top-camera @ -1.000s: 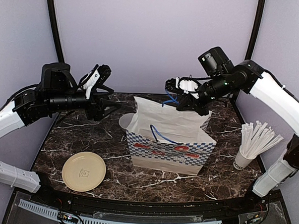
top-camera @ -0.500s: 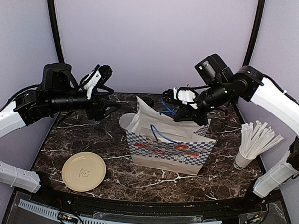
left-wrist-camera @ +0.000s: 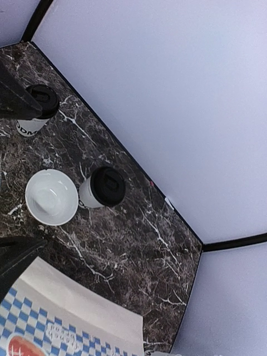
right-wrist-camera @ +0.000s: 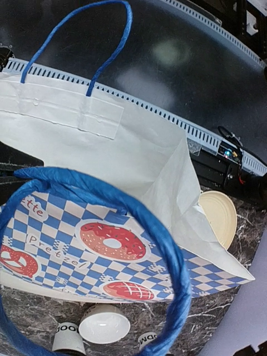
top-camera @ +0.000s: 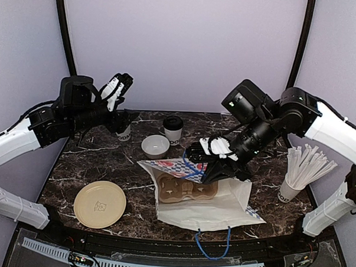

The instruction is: Pack the takeout coffee

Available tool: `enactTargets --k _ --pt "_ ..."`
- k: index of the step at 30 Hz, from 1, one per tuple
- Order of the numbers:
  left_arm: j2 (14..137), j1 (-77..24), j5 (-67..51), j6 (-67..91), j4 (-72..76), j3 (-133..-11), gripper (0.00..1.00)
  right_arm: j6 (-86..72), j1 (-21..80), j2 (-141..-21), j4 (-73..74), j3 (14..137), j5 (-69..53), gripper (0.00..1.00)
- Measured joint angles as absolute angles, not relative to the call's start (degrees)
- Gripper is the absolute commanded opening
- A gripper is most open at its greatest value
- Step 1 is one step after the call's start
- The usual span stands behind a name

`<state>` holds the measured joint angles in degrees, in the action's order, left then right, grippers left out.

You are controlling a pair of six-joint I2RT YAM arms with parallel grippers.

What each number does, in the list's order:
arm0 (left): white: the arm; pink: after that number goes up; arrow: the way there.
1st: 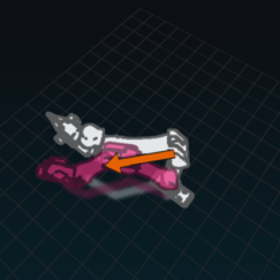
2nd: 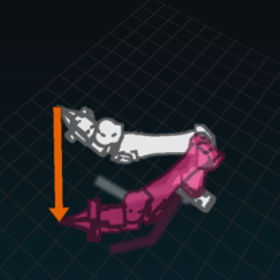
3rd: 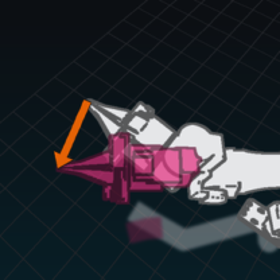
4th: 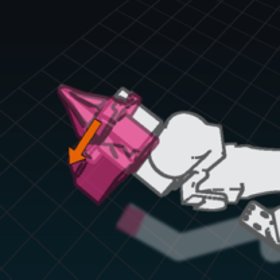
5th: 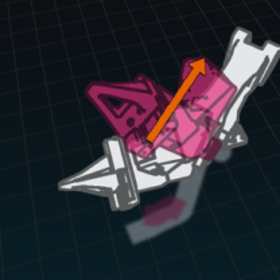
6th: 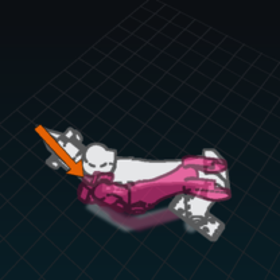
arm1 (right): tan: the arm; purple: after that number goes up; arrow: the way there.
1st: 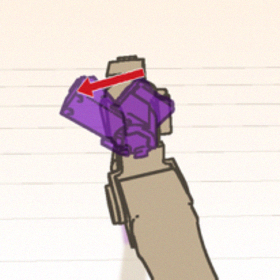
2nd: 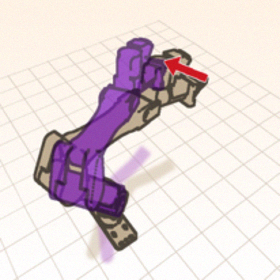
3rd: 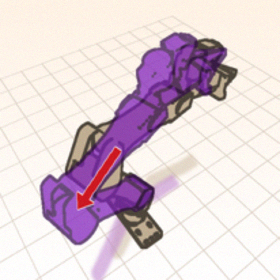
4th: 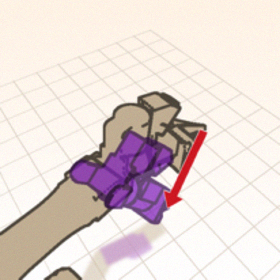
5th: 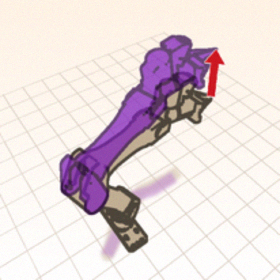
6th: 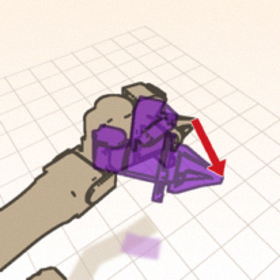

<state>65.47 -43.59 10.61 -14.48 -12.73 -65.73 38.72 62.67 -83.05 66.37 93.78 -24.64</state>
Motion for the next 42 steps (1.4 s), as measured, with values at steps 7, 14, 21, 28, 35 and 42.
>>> enactTargets --k 7,14,21,28,35,42 --pt "65.47 -39.97 11.4 -13.26 -10.5 -63.96 0.74 38.76 66.06 -84.27 69.73 93.6 -26.7 0.0" --pt "66.32 -39.09 10.13 -12.78 -8.67 -63.96 0.74 38.46 65.6 -83.96 69.84 93.38 -25.21 0.0" --pt "67.83 -38.59 8.95 -12.67 -8.49 -63.96 0.74 36.14 58.52 -83.92 65.01 94.94 -19.84 0.0" --pt "72.25 -35.64 9.76 -10.63 -11.62 -68.14 0.75 35.46 49.08 -91.66 62.87 103.88 -17.93 0.0" --pt "80.88 -26.7 9.82 -4.97 -23.24 -77.87 0.77 36.21 43.03 -96.97 64.93 109.06 -16.99 0.0" --pt "90.52 -23.03 6.59 -3.22 -31.81 -88.16 0.78 37.98 38.83 -98.74 70.04 114.87 -17.96 0.0"
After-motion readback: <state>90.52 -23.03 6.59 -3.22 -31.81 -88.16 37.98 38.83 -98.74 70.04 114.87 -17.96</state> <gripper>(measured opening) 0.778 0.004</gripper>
